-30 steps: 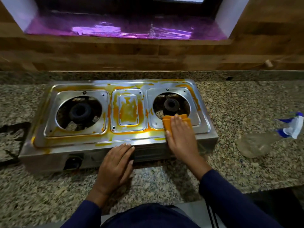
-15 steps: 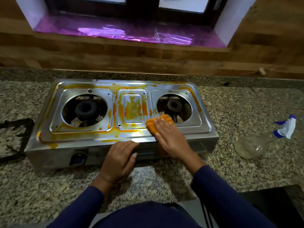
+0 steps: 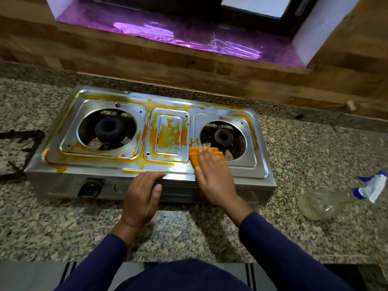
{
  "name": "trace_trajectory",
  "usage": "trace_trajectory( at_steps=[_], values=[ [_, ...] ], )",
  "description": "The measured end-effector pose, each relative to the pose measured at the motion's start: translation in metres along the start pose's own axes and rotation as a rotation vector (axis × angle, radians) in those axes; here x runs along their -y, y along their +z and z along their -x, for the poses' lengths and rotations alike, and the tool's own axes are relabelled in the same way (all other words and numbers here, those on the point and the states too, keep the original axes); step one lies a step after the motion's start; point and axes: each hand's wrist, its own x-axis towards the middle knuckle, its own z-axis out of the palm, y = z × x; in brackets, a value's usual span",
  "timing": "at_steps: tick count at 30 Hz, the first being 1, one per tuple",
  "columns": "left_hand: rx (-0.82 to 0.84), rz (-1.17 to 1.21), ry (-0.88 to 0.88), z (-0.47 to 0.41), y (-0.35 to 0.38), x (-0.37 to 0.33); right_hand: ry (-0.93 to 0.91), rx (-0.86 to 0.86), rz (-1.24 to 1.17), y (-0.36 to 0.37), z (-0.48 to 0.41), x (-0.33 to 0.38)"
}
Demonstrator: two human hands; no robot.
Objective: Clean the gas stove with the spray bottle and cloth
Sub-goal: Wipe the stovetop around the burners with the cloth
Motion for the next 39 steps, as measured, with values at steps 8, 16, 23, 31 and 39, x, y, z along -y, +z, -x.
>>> trace_trajectory(
  at_steps=[8, 16, 23, 31, 39],
  values=[
    [-0.144, 0.021, -0.107, -0.042, 0.000, -0.038, -0.428, 0.069, -0.052, 0.004, -0.001, 0.019],
    [0.072, -0.047, 0.018, -0.079, 0.086, -0.091, 0.036, -0.097, -0.072, -0.018, 0.080, -0.114],
    [0.287, -0.294, 0.153, -0.081, 0.147, -0.089, 0.148, -0.013, -0.036, -0.041, 0.041, -0.150],
    [0.310, -0.332, 0.142, -0.069, 0.150, -0.078, 0.166, -0.043, 0.006, -0.044, -0.051, -0.168],
    [0.305, -0.326, 0.118, -0.069, 0.149, -0.082, 0.223, -0.084, -0.002, -0.047, -0.137, -0.185]
  ],
)
